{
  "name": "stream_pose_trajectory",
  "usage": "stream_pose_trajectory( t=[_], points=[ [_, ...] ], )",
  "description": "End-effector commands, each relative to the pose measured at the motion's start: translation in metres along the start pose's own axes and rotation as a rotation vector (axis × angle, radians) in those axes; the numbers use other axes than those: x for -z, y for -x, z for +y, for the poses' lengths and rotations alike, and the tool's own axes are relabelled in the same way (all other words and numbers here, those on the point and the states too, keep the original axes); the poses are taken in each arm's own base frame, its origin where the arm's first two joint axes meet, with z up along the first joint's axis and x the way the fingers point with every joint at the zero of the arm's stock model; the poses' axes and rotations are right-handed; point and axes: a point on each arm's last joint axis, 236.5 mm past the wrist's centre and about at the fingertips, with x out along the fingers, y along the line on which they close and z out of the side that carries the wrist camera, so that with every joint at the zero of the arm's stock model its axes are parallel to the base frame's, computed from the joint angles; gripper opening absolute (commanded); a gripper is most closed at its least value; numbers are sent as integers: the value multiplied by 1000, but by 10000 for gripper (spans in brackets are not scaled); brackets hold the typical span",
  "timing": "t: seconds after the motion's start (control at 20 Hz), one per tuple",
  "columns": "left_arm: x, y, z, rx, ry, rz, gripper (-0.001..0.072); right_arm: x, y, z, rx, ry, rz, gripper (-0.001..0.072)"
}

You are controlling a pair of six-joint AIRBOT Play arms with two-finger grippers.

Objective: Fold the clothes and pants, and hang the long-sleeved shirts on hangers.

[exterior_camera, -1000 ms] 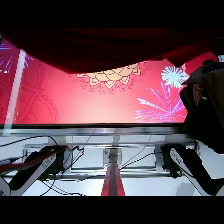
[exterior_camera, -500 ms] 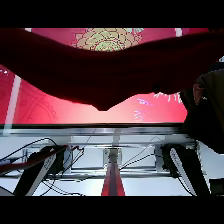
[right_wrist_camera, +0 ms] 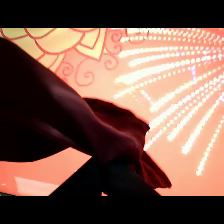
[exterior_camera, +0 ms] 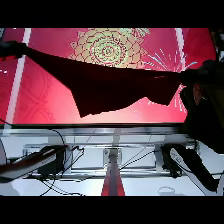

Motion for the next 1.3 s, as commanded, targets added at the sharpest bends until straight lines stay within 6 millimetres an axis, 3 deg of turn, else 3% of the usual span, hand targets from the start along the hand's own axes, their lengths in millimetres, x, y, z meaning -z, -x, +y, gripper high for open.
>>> stream_pose_trajectory(
  t=[0.0, 0.15, 0.2, 0.25, 0.3, 0.35, 0.4, 0.45, 0.5, 0.55, 0.7, 0.8, 1.0, 1.1, 1.15, 1.2, 1.25],
  points=[
    [36, -69, -23, 67, 24, 107, 8, 13, -49, -10, -38, -86, 77, 16],
    [6, -74, -30, 55, 11, -19, 9, -8, -55, -15, -29, -101, -4, 17],
    [3, -73, -32, 55, 8, -31, 110, -17, -55, -18, -18, -101, -41, 16],
    [9, -72, -34, 63, 4, -6, 503, -26, -54, -21, -8, -102, -82, 17],
    [17, -72, -35, 70, 11, 30, 693, -33, -53, -23, 0, -102, -112, 16],
    [32, -70, -35, 78, 10, 95, 683, -38, -53, -25, 6, -103, -132, 17],
    [49, -64, -32, 82, 8, 168, 606, -39, -53, -25, 8, -102, -138, 16],
    [68, -55, -29, 85, 0, 255, 352, -39, -53, -25, 8, -102, -137, 17],
    [83, -43, -25, 87, -19, 324, 153, -39, -53, -25, 8, -102, -136, 16],
    [92, -31, -21, 86, -23, 366, 3, -39, -53, -25, 8, -102, -136, 16],
    [97, 6, -24, 102, -74, 360, 9, -39, -53, -26, 10, -100, -136, 16],
    [124, 25, -35, 133, -40, 357, 9, -38, -53, -26, 9, -100, -134, 16],
    [215, 38, -112, 420, 165, 447, 9, -39, -53, -26, 9, -101, -135, 16],
    [240, 37, -150, 579, 333, 486, 10, -39, -53, -25, 7, -102, -135, 16],
    [248, 32, -157, 598, 407, 494, 23, -38, -53, -25, 7, -102, -134, 17],
    [257, 22, -154, 579, 434, 494, 141, -38, -53, -25, 6, -102, -132, 16],
    [262, 11, -148, 555, 406, 478, 338, -37, -53, -25, 6, -102, -129, 16]
  ],
)
